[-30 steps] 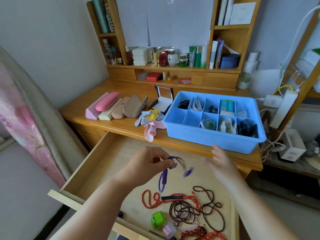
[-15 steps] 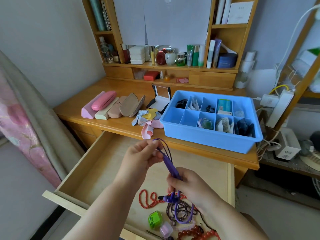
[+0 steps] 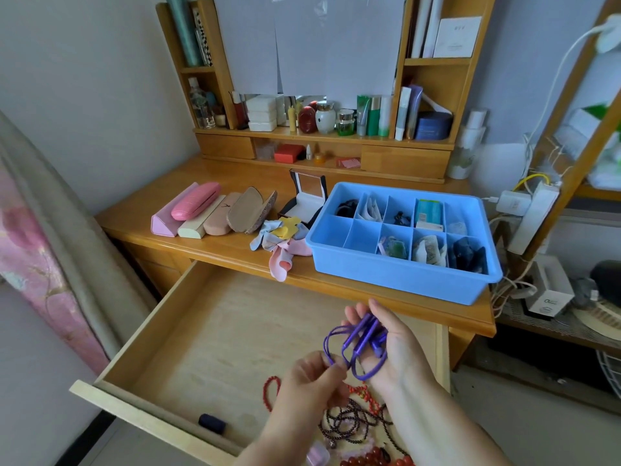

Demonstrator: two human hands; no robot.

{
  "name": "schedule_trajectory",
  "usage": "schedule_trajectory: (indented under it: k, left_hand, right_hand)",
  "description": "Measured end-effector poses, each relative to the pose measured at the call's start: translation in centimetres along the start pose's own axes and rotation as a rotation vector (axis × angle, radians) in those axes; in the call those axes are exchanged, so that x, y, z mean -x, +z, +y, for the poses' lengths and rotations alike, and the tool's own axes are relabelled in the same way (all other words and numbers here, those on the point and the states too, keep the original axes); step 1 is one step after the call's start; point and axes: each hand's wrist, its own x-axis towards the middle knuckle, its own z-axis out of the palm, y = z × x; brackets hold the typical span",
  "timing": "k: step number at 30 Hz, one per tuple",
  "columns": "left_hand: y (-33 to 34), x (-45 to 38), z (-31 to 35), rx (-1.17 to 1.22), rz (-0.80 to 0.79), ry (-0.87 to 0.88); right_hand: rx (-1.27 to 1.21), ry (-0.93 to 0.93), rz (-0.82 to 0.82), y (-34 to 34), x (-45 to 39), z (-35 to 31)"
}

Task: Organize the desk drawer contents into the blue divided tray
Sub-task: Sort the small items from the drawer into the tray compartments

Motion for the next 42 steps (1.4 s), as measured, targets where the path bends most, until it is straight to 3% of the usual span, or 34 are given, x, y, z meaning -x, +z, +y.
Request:
schedule_trajectory:
  k: [3, 7, 12, 14, 18, 22, 29, 33, 39, 42]
  left_hand:
    - [-0.4, -0.3, 0.8, -0.033, -0.034, 0.074]
    - [0.7, -0.5, 2.5, -0.264, -0.234, 0.219]
    - [2.4, -0.8, 3.4, -0.673, -0.095, 0.503]
    - [2.5, -0.9, 3.8, -0.771, -0.088, 0.532]
    - [3.2, -1.1, 5.1, -0.753, -0.106, 0.495]
    - [4.1, -0.8, 5.4, -0.693, -0.021, 0.457]
    - [4.0, -1.6, 5.8, -0.659, 0.007, 0.718]
    - [4.1, -3.1, 7.9, -0.468, 0.090, 0.546]
    - [3.1, -7.1, 14.7, -0.436, 0.188, 0.493]
    - [3.3, -9.9, 17.2, -0.628, 0.138, 0.514]
  right_hand:
    - [0.213, -0.096, 0.005, 0.0, -0.4, -1.0]
    - [0.352, -0.128, -0.032, 0.3, -0.3, -1.3]
    - [0.270, -0.065, -0.057, 1.1, 0.4, -1.4]
    - [0.251, -0.066, -0.074, 1.3, 0.5, -1.5]
    - [0.259, -0.074, -0.036, 1.6, 0.3, -1.3]
    - [0.274, -0.128, 0.007, 2.5, -0.3, -1.6]
    - [0.145, 0.086, -0.011, 3.7, -0.9, -2.5]
    - [0.139, 0.135, -0.030, 5.3, -2.3, -3.4]
    - [0.272, -0.091, -0.119, 5.9, -4.5, -6.1]
    - [0.729, -0.578, -0.085, 3.6, -4.7, -8.2]
